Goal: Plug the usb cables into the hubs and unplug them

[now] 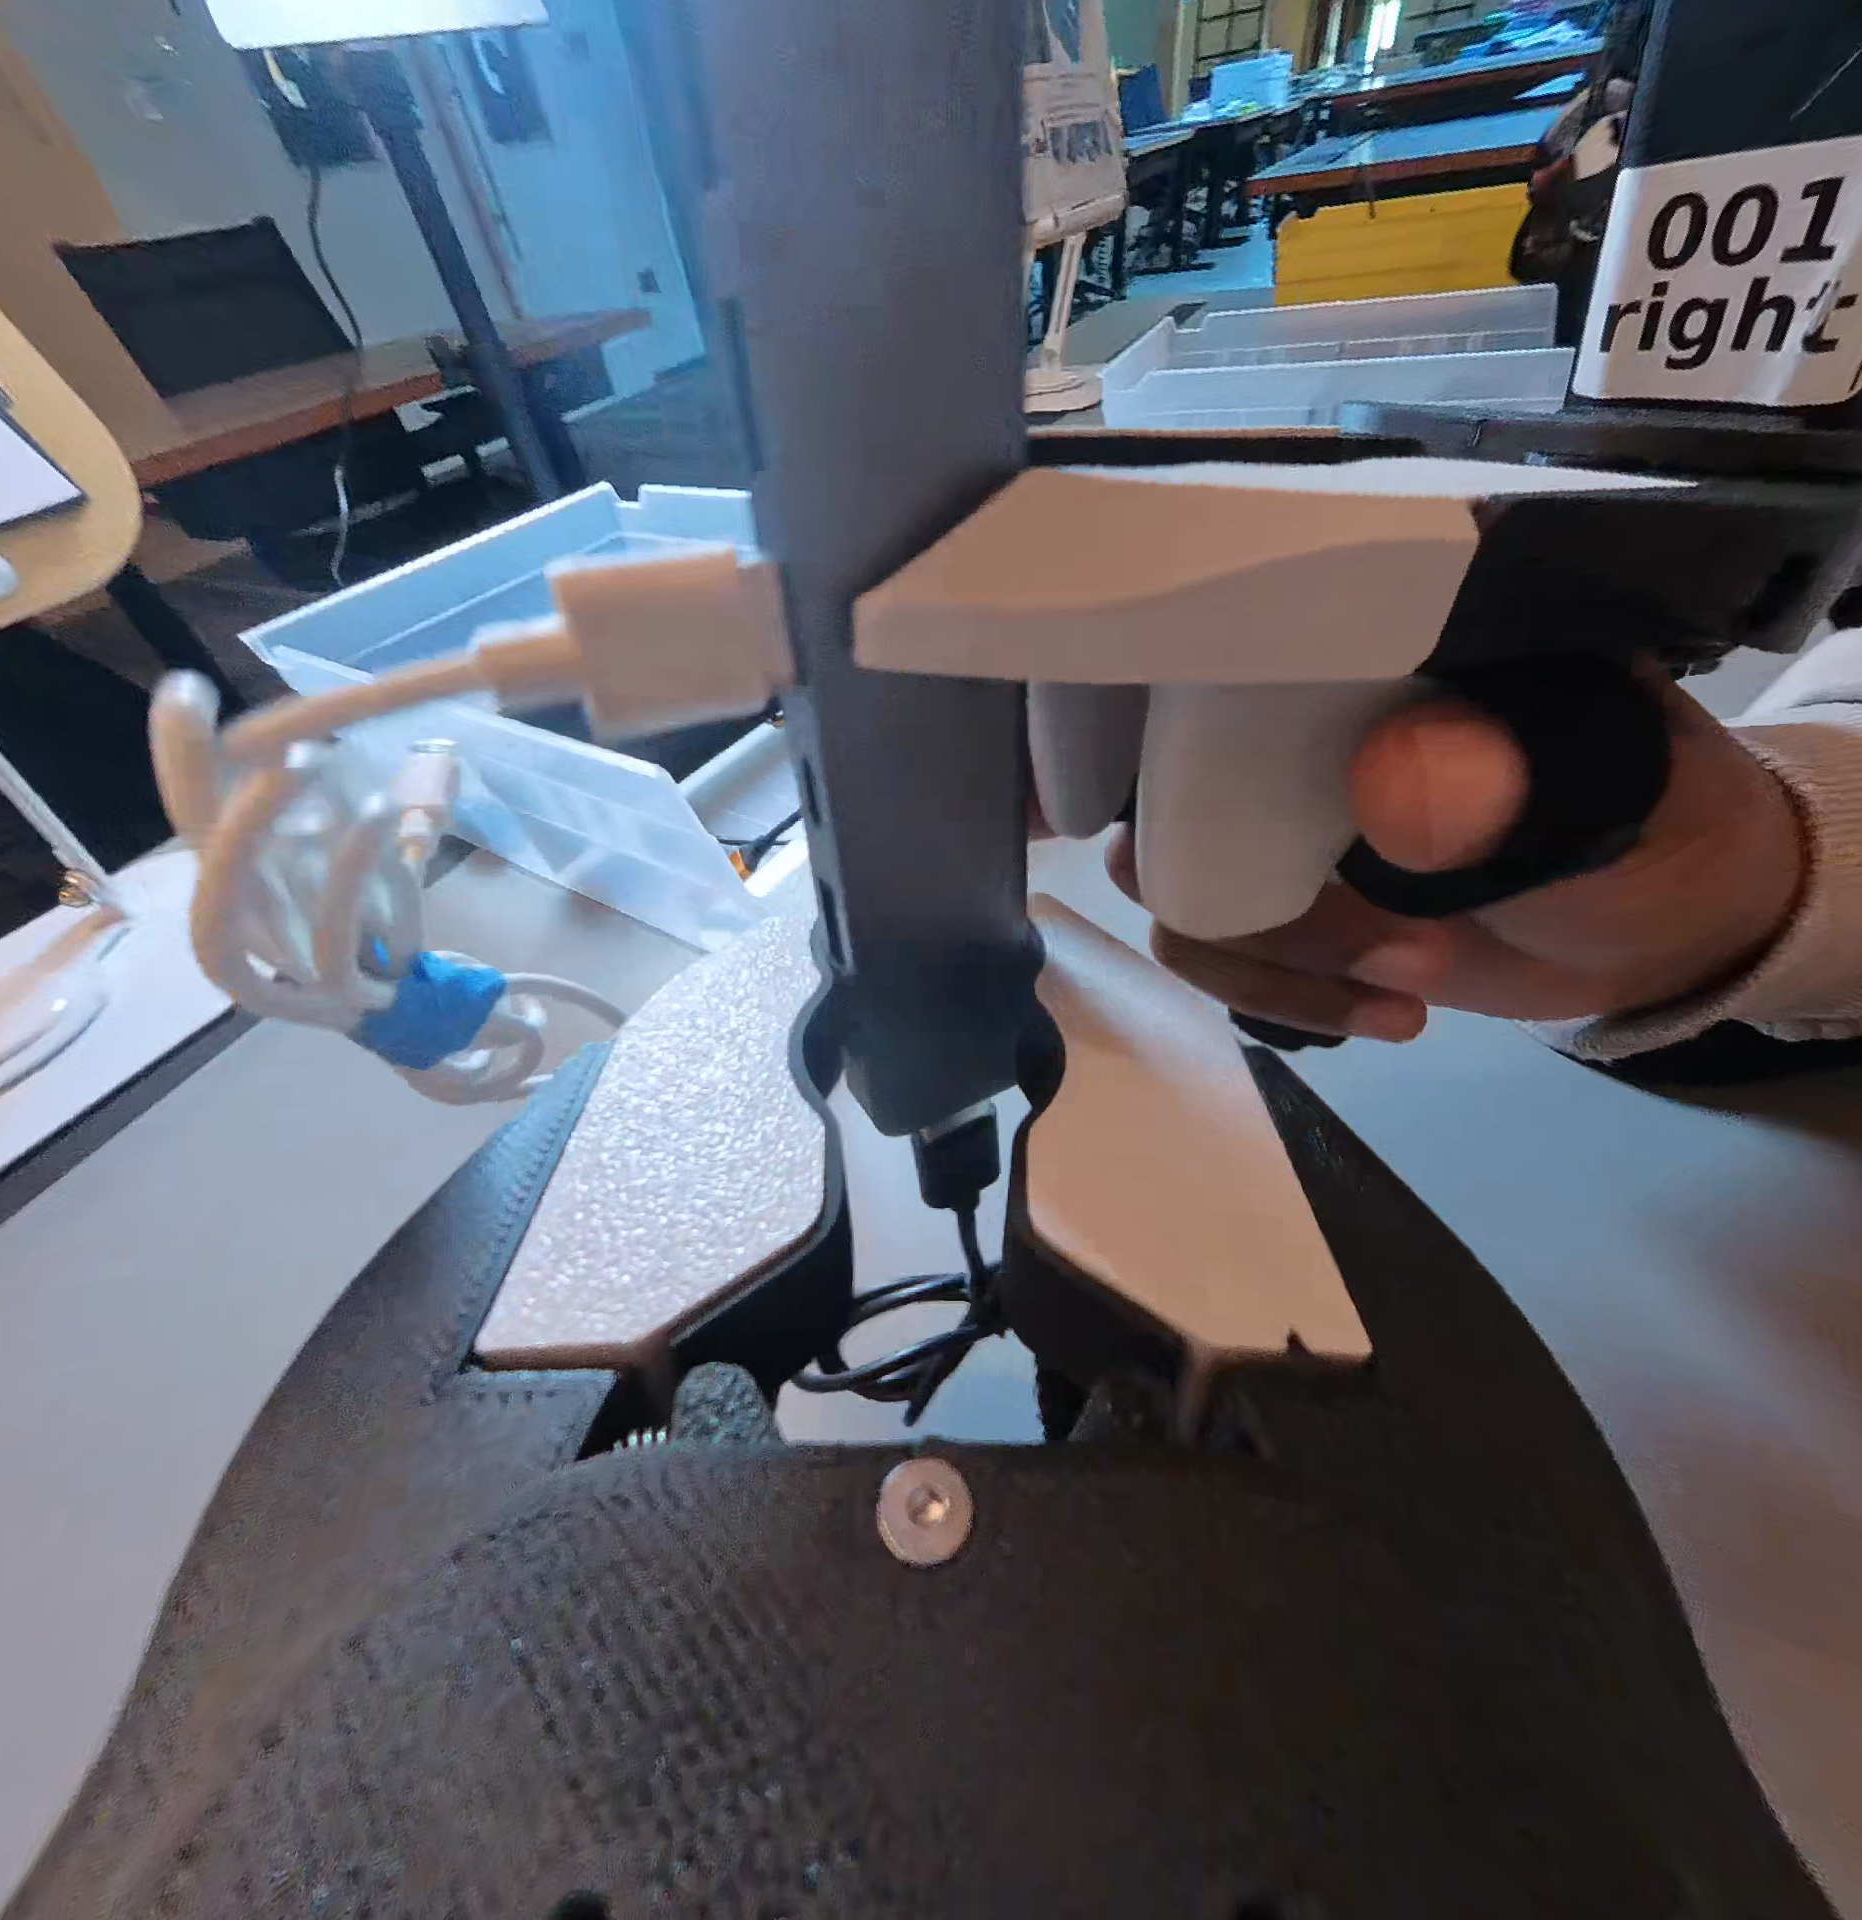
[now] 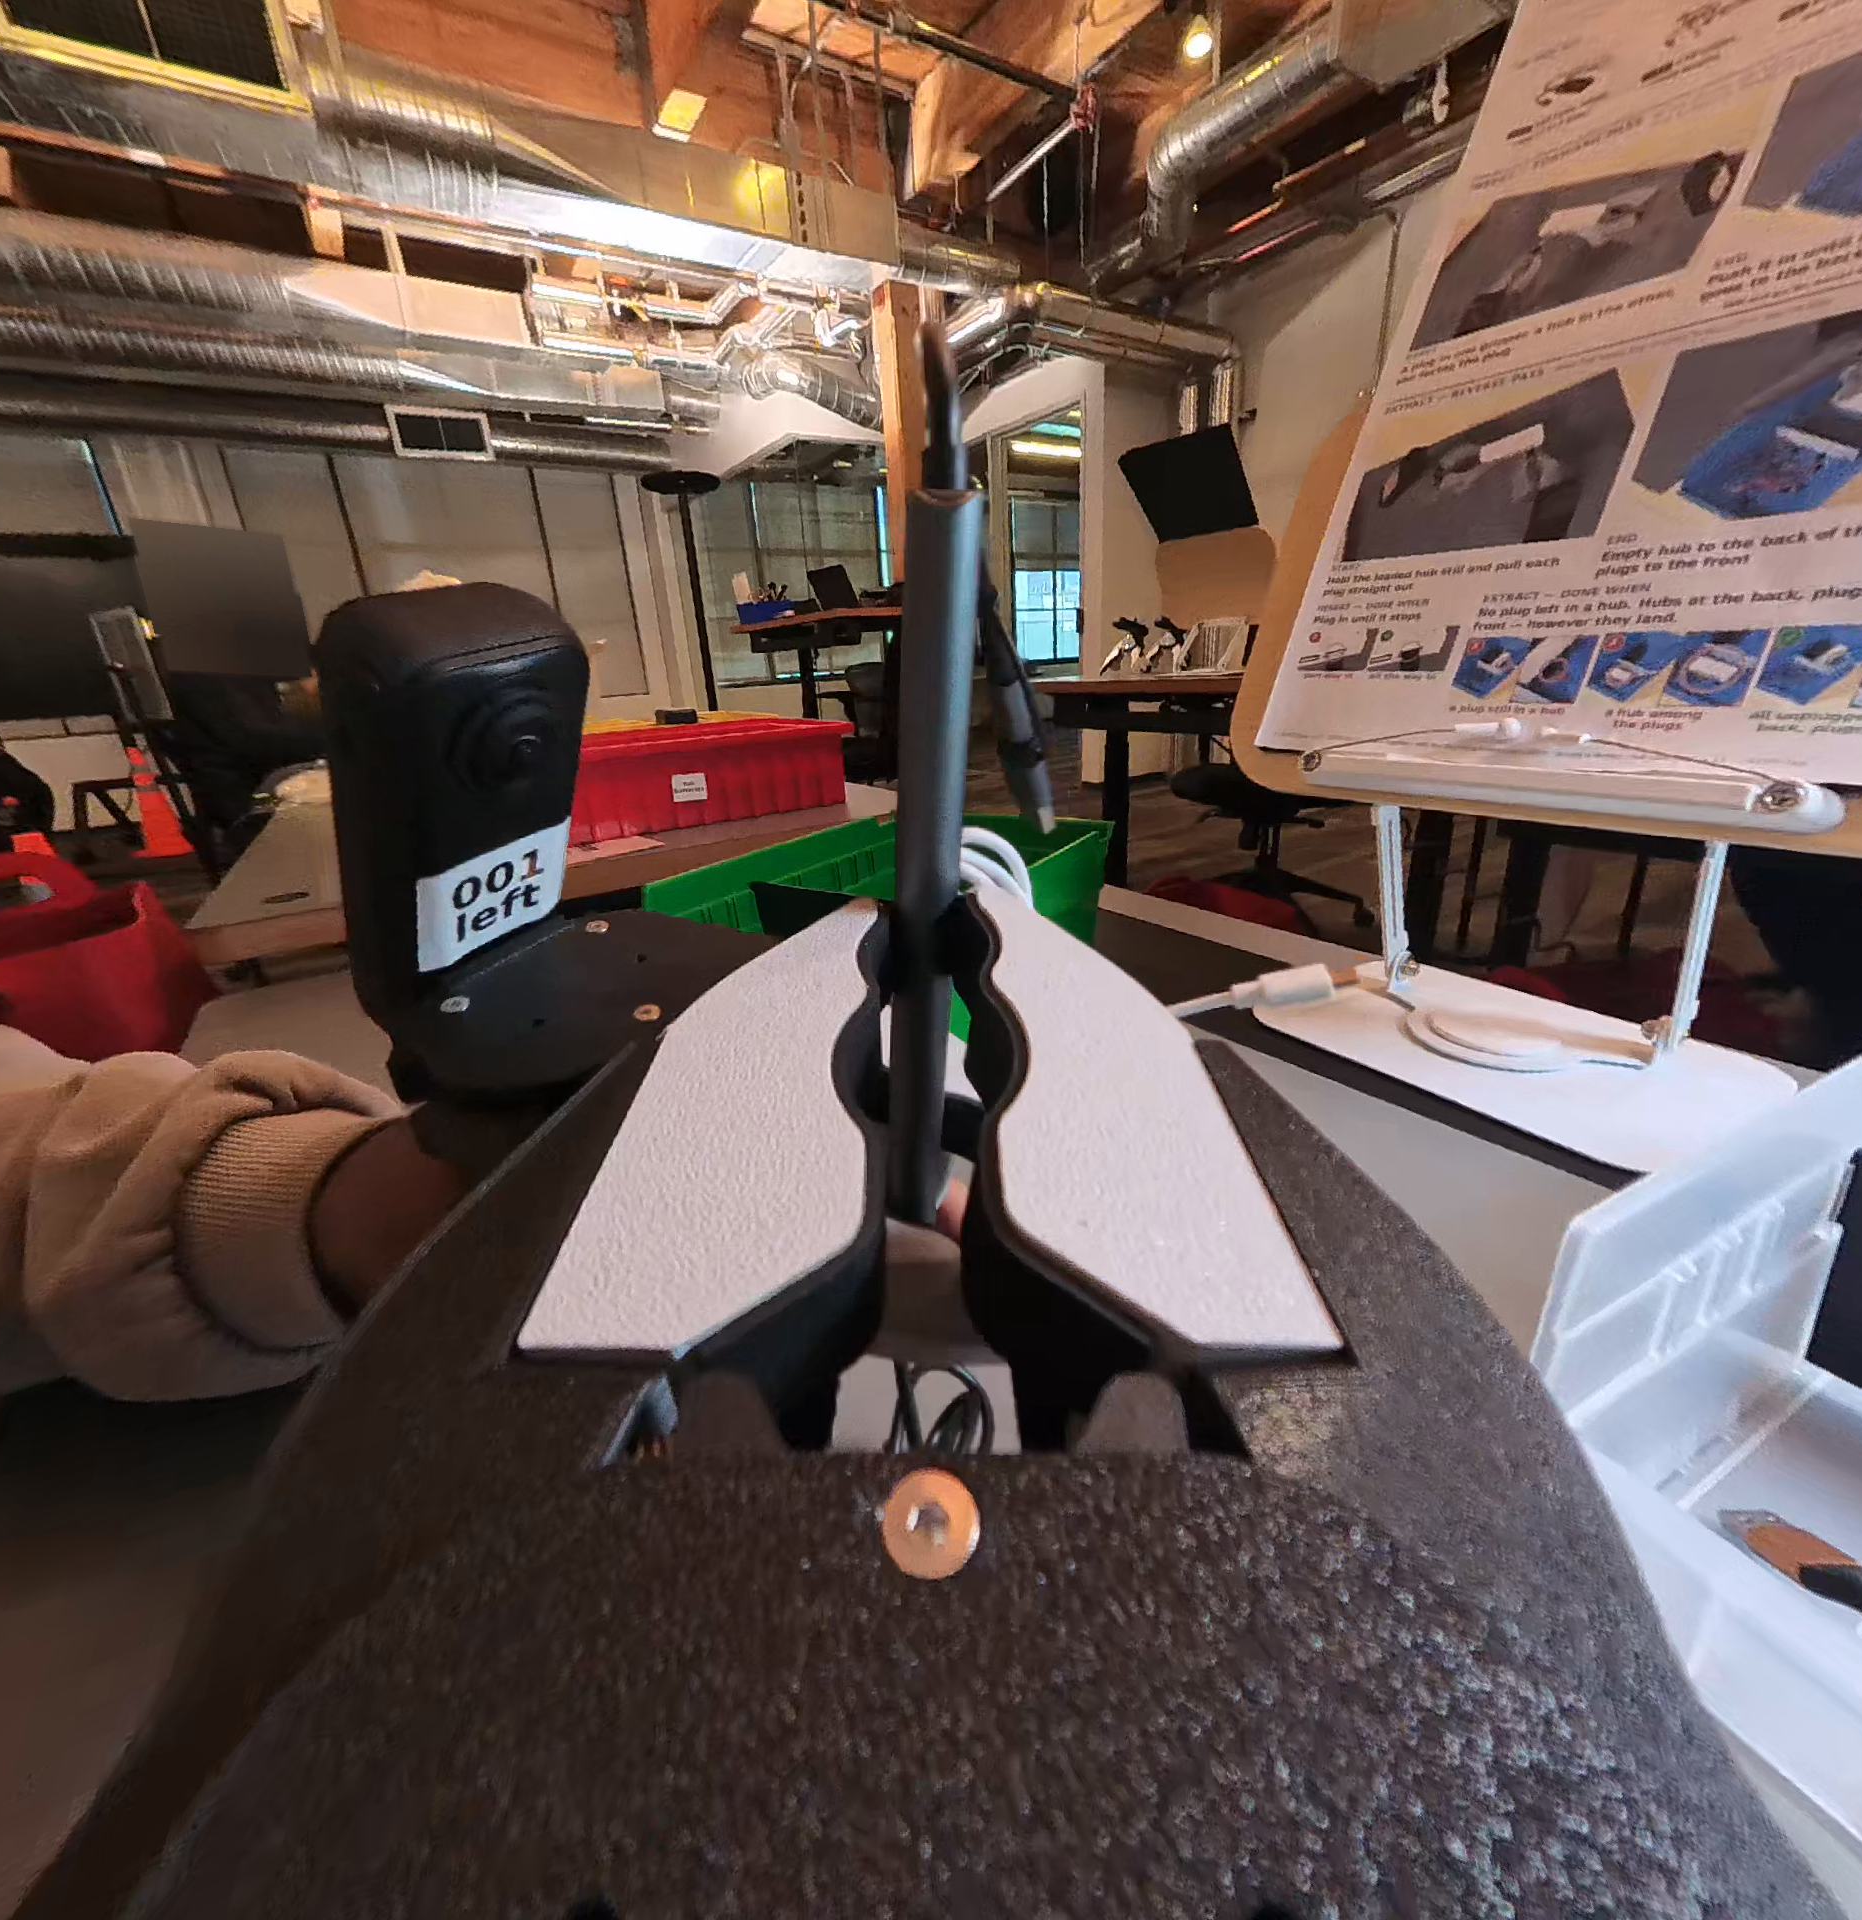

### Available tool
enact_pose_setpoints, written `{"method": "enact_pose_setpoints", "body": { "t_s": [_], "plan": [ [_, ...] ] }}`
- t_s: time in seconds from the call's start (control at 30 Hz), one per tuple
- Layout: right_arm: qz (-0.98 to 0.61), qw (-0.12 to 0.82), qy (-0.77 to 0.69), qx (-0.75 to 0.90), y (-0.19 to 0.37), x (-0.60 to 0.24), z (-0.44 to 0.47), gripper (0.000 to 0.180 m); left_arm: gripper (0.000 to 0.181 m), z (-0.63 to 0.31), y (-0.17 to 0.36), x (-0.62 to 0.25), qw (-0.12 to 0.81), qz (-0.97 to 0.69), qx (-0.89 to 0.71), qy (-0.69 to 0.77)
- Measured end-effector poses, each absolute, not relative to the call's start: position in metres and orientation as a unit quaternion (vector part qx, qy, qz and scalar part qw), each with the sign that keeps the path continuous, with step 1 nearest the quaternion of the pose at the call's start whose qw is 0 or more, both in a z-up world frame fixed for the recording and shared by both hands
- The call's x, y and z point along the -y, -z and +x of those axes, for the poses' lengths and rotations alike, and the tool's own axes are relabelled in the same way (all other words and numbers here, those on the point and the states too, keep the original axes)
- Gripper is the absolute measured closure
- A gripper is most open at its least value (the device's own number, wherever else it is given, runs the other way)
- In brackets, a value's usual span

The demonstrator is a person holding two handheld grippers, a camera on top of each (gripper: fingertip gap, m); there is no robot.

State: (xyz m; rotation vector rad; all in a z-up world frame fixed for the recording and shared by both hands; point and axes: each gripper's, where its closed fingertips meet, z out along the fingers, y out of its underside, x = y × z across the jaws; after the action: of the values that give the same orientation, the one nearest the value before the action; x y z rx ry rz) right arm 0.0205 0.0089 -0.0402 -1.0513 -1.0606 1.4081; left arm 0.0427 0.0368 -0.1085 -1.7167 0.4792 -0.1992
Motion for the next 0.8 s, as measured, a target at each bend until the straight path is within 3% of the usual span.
{"method": "enact_pose_setpoints", "body": {
  "t_s": [0.33,0.63,0.8],
  "plan": [
    [-0.403,0.438,-0.611,0.522,0.049,-0.007,0.03,0.161,0.152,0.028,0.099,-0.006,0.562,-0.759,-0.308,0.115],
    [-0.336,0.395,-0.617,0.592,0.049,-0.002,0.051,0.147,0.152,0.041,0.069,0.043,0.511,-0.658,-0.301,0.464],
    [-0.283,0.473,-0.495,0.672,0.057,0.017,0.045,0.137,0.152,0.062,0.091,0.067,0.419,-0.635,-0.343,0.551]
  ]
}}
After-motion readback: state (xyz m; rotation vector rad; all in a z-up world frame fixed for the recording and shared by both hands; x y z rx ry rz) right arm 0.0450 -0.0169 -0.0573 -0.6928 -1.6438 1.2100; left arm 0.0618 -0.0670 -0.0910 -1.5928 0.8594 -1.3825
